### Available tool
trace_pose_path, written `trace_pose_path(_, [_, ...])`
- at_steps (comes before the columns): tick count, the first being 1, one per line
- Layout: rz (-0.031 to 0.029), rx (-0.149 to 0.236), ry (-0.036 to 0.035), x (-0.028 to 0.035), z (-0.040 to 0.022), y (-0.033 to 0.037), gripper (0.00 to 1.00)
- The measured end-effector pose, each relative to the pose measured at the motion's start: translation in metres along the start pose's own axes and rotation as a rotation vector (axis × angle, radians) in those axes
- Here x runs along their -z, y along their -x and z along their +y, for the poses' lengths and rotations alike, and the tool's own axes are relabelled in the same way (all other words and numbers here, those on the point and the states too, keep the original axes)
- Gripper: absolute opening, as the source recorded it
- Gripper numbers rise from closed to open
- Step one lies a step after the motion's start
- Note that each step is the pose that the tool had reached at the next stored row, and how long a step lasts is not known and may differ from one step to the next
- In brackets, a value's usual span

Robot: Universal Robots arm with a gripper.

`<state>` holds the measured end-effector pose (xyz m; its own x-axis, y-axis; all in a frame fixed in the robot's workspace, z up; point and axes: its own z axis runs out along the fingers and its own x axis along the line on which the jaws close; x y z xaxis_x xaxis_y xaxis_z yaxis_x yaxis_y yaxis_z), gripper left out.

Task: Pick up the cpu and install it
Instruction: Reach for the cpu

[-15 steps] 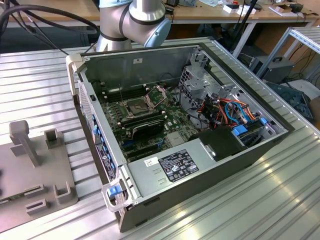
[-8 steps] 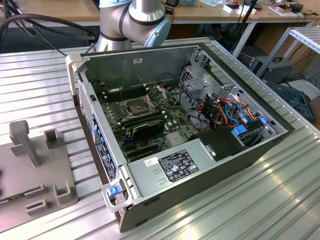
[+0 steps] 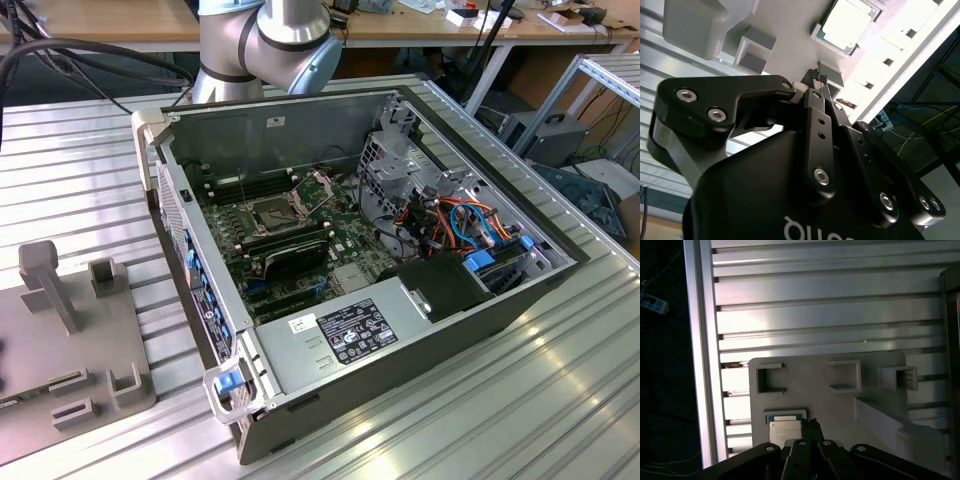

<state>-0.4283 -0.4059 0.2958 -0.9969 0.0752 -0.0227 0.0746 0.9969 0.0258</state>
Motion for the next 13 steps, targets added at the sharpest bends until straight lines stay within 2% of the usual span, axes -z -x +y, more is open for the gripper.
trace_pose_path(6, [-0.0002, 0.0, -0.0004, -0.0009, -0.0004, -0.0008, 0.11])
trace_pose_path(13, [-0.0001, 0.0, -0.001, -0.0023, -0.0037, -0.0034, 0.11])
